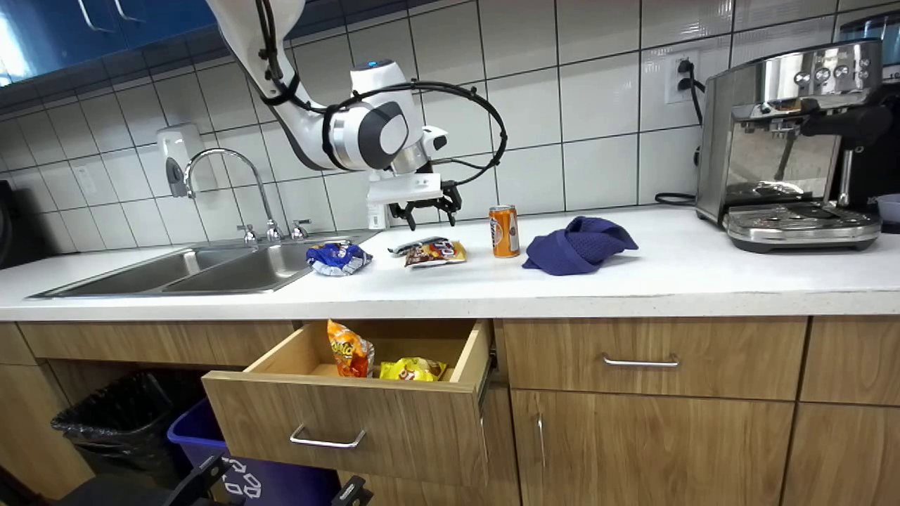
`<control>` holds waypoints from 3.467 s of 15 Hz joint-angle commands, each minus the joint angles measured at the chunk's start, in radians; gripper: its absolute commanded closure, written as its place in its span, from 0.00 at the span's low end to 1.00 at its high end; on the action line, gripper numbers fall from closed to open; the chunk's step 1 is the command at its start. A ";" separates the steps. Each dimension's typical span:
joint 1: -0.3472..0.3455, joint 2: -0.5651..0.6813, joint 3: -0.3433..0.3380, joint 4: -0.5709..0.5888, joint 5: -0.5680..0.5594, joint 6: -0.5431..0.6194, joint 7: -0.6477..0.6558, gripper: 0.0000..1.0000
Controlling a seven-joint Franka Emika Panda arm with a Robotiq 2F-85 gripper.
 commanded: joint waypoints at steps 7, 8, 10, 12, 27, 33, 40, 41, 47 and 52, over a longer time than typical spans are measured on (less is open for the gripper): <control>-0.097 0.118 0.087 0.137 -0.077 -0.024 0.015 0.00; -0.095 0.125 0.081 0.143 -0.084 -0.032 0.021 0.00; -0.092 0.136 0.076 0.153 -0.093 -0.041 0.027 0.00; -0.096 0.148 0.080 0.161 -0.098 -0.048 0.025 0.00; -0.104 0.153 0.093 0.139 -0.096 -0.111 0.011 0.00; -0.097 0.122 0.085 0.110 -0.100 -0.137 0.013 0.00; -0.086 0.064 0.074 0.036 -0.124 -0.153 0.004 0.00; -0.086 0.054 0.074 0.021 -0.129 -0.153 0.002 0.00; -0.088 0.000 0.073 -0.061 -0.138 -0.148 -0.001 0.00; -0.089 -0.044 0.074 -0.127 -0.133 -0.144 -0.003 0.00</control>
